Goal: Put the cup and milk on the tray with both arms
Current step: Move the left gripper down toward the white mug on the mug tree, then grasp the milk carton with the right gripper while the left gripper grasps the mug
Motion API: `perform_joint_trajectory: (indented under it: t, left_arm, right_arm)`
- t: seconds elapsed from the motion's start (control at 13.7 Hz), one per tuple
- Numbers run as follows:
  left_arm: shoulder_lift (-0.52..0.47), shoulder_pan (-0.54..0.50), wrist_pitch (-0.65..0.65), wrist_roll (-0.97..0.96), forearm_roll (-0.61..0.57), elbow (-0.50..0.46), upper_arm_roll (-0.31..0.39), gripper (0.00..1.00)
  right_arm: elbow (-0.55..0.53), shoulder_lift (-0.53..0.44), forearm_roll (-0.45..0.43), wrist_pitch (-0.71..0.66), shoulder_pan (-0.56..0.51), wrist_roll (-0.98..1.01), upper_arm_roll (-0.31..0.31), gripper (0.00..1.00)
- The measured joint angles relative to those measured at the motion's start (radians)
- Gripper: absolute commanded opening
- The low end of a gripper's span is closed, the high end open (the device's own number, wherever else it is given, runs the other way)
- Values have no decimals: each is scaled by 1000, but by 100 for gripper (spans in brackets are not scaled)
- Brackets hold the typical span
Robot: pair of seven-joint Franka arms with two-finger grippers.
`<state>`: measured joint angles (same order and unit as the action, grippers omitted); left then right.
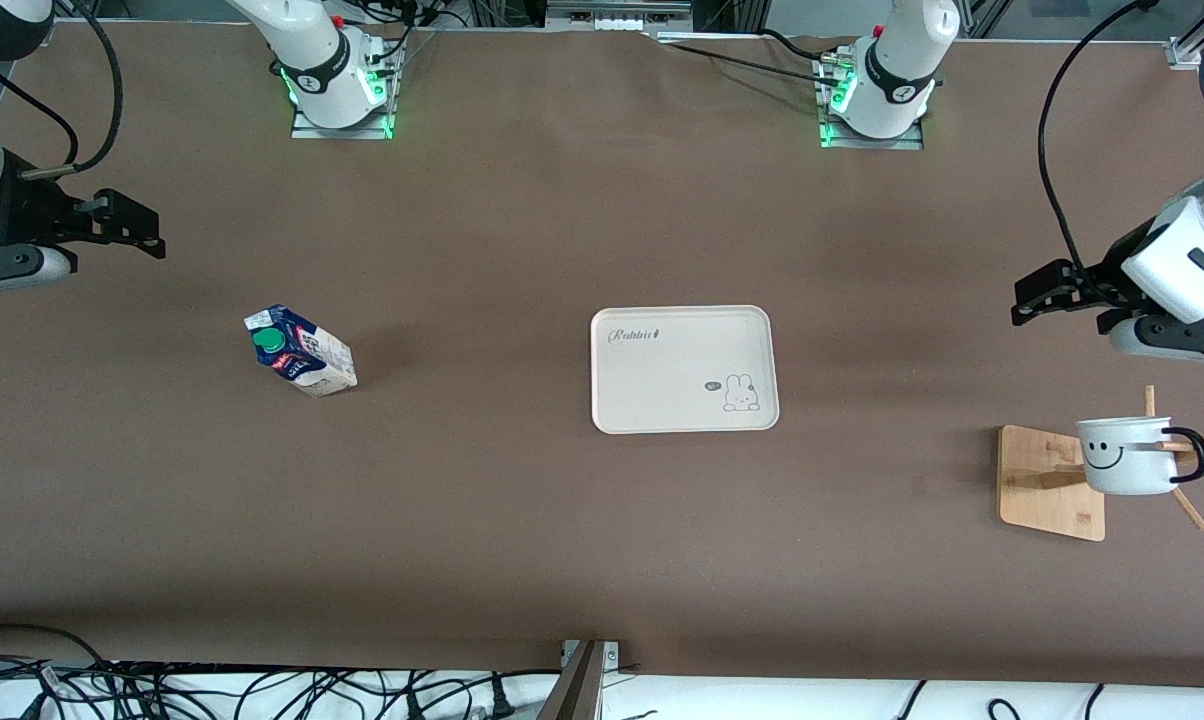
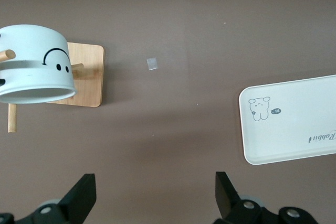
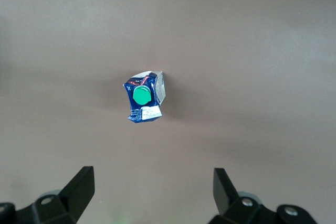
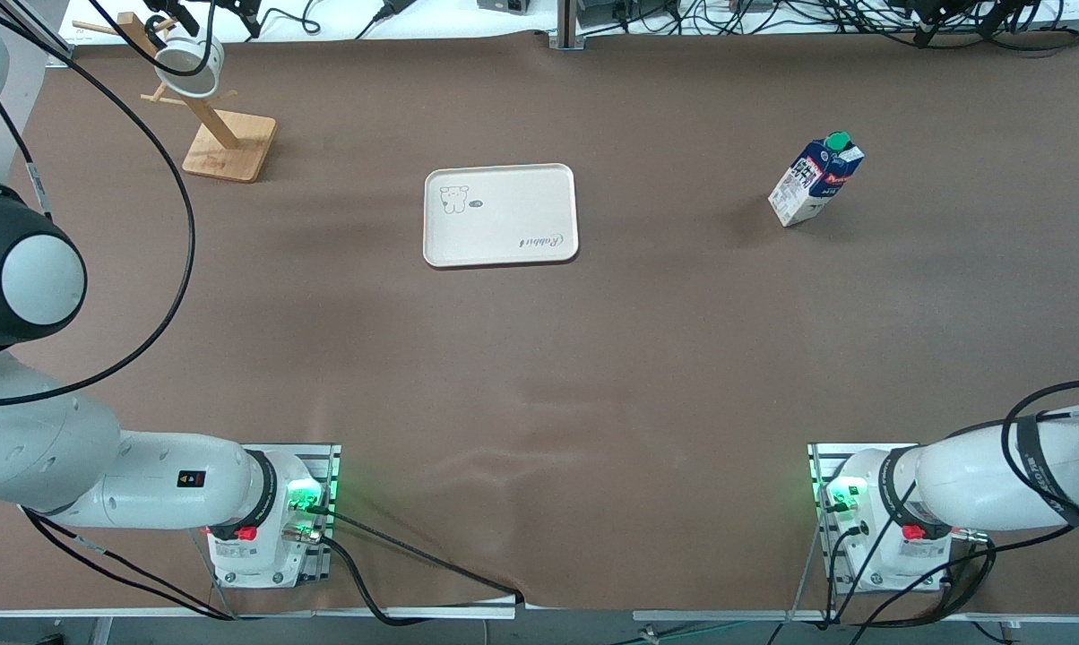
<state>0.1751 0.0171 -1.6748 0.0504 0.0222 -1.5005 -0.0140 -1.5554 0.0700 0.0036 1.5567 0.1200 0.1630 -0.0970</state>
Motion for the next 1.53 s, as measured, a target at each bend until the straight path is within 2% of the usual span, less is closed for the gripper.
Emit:
perform_joint_trajectory:
  t: [0.37, 0.58, 0.73, 1.1, 1.31, 1.53]
  left_arm:
    - [20, -24, -50, -34, -4, -12, 4, 100]
    - [-17, -50, -145, -173, -4, -92, 5, 100]
    - [-61, -60, -245, -254, -4, -174, 6, 100]
    - [-141, -93, -630, -471, -4, -422, 6, 100]
    - [-141, -119, -822, -580, -4, -505, 7, 100]
    - [-108, -161, -949, -602, 31, -536, 8, 100]
  right_arm:
    - [0, 0, 0, 0, 0, 0, 0, 100]
    - [0, 0, 0, 0, 0, 0, 0, 100]
    - [0, 0, 0, 0, 0, 0, 0, 100]
    - [11, 0, 0, 1, 0, 0, 1, 100]
    - [11, 4, 0, 1, 0, 2, 6, 100]
    - [10, 29, -15, 2, 3, 14, 16, 100]
